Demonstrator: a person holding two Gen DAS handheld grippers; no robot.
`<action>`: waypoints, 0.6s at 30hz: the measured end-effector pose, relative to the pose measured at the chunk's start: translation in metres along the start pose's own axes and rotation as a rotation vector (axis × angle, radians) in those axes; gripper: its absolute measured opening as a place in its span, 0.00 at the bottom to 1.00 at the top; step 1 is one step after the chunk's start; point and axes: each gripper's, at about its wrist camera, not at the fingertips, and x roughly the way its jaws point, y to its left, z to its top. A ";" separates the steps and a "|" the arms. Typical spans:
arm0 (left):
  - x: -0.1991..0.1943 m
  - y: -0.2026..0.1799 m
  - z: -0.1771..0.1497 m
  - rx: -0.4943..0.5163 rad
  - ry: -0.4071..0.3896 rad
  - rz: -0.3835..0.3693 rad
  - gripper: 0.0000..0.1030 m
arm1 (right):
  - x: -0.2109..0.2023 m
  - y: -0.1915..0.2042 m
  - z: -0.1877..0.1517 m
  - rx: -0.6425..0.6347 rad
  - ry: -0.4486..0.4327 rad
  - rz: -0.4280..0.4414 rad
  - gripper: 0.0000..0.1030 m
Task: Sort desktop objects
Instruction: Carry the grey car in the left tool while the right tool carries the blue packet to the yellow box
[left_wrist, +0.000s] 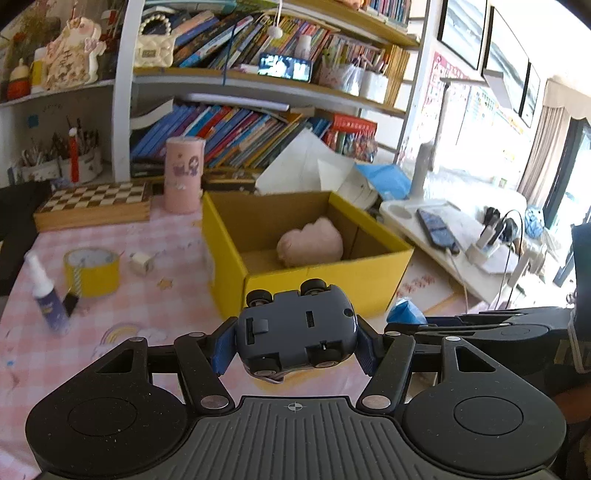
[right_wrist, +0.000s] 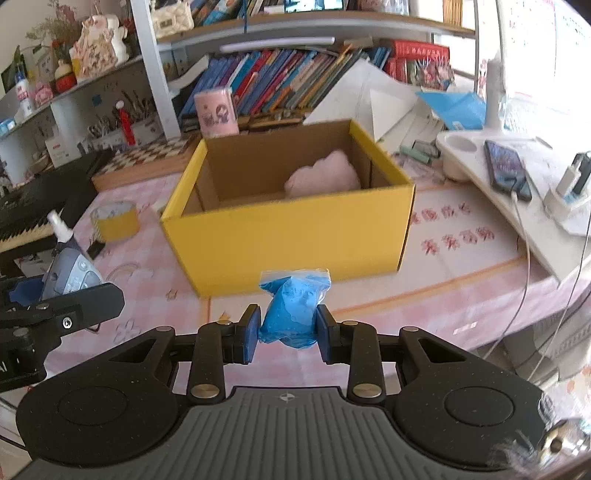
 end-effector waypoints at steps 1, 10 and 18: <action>0.003 -0.002 0.004 0.000 -0.009 -0.002 0.61 | 0.001 -0.004 0.003 -0.005 -0.011 -0.001 0.29; 0.035 -0.024 0.042 0.019 -0.099 0.013 0.61 | 0.010 -0.040 0.047 -0.044 -0.121 -0.004 0.28; 0.081 -0.033 0.070 0.039 -0.102 0.072 0.61 | 0.024 -0.069 0.086 -0.071 -0.188 0.009 0.28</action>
